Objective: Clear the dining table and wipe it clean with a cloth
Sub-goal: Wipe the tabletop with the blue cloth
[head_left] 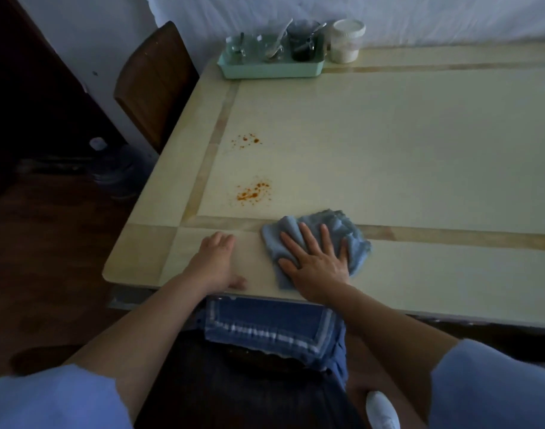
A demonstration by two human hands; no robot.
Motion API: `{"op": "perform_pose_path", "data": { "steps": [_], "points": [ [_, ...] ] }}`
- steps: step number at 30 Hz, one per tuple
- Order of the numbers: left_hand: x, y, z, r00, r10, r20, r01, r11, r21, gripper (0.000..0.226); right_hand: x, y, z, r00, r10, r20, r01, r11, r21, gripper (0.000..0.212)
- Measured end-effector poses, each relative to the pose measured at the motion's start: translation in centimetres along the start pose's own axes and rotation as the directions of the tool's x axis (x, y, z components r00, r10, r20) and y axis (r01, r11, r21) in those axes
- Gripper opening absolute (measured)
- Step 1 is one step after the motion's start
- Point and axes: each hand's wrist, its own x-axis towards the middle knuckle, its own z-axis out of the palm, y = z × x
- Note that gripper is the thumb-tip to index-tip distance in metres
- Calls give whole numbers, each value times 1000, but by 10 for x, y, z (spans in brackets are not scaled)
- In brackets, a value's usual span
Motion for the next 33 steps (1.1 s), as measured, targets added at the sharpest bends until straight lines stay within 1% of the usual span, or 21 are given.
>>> {"op": "perform_pose_path", "data": {
  "steps": [2, 5, 8, 10, 13, 16, 17, 19, 22, 25, 28, 30, 33],
  "points": [
    [6, -3, 2, 1000, 30, -8, -30, 1000, -1, 108, -5, 16, -3, 998, 63, -29, -64, 998, -13, 55],
    [11, -3, 6, 999, 40, -16, -39, 999, 21, 110, -13, 34, -8, 973, 225, -54, -225, 974, 9, 58],
    [12, -12, 12, 998, 56, -14, -56, 998, -9, 109, -10, 16, -7, 946, 322, -38, -319, 945, 66, 60],
    [12, -16, 14, 997, 78, -10, -78, 997, -18, 108, 0, -15, -2, 956, 291, -18, -289, 953, 88, 60],
    [11, -22, 10, 994, 108, -9, -109, 994, -34, 104, 16, -59, 9, 989, 150, 9, -150, 986, 77, 59],
    [17, -30, 3, 991, 105, -86, -110, 992, -56, 97, 25, -61, 10, 996, 88, 12, -89, 995, 47, 59],
    [20, -31, 0, 992, 71, -105, -78, 995, -62, 99, 25, -57, 10, 997, 78, 8, -78, 997, 29, 60],
    [30, -35, -6, 994, -36, -108, 25, 995, -98, 109, 24, -53, 10, 997, 75, 5, -75, 997, 12, 60],
    [46, -36, -15, 989, -137, -56, 128, 981, -143, 118, 28, -58, 11, 998, 67, 22, -67, 998, -4, 59],
    [54, -31, -26, 989, -150, -10, 148, 981, -124, 111, 57, -64, 2, 999, 33, 7, -33, 999, -15, 58],
    [52, -30, -28, 988, -151, 18, 152, 983, -106, 108, 106, -75, -12, 999, 36, 7, -36, 999, 6, 58],
    [52, -31, -24, 990, -142, 18, 143, 982, -121, 106, 139, -82, -24, 999, 34, 25, -33, 999, -11, 59],
    [53, -28, -22, 986, -166, 8, 166, 979, -118, 108, 175, -84, -41, 998, 2, 63, 0, 1000, -24, 59]
  ]
}}
